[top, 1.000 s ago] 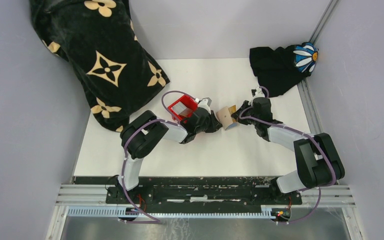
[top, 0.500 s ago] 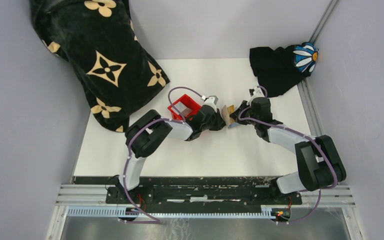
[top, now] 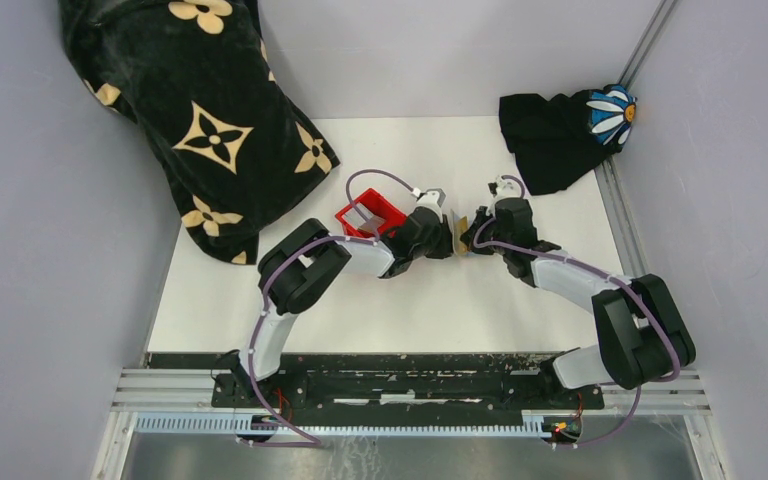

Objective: Put the credit cards into the card holder
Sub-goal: Open the card holder at the center of the board.

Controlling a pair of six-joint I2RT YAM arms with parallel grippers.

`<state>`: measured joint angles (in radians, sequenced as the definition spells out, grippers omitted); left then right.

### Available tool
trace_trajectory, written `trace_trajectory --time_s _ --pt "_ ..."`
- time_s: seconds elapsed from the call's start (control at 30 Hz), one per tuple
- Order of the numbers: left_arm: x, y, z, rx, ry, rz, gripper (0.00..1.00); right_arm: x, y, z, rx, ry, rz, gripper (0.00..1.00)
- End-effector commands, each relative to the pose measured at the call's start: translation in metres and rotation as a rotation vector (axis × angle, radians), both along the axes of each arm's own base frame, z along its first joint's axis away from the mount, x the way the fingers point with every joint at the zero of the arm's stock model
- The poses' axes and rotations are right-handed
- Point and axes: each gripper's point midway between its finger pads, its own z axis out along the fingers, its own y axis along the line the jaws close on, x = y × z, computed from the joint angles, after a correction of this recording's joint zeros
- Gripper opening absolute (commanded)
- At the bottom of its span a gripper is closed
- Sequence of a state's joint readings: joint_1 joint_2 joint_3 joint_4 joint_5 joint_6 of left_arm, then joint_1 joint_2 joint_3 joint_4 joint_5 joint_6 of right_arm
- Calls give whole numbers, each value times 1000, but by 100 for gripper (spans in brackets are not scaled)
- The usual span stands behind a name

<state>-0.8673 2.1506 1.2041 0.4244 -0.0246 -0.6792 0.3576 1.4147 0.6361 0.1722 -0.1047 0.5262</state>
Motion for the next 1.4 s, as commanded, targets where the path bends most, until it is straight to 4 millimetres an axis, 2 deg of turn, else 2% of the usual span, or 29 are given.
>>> trace_trajectory --time_s 0.0,0.1,0.43,0.67,1.03,1.17,1.37 --pt "-51 41 -92 299 163 -79 19 -2 13 8 -24 -11 50 1" --pt "-56 50 -95 332 176 -69 20 -1 15 6 -51 -6 56 1" --pt "-71 94 -85 476 163 18 24 -1 24 -11 -87 24 75 1" --pt "-77 108 -83 570 158 42 25 -2 32 -14 -110 25 94 1" --pt "-84 135 -56 591 123 116 27 -4 39 -19 -175 27 115 1" --pt "-86 140 -39 580 98 132 27 -5 42 -19 -193 24 123 1" --pt "-86 144 -2 559 34 158 27 -6 41 -21 -223 28 122 1"
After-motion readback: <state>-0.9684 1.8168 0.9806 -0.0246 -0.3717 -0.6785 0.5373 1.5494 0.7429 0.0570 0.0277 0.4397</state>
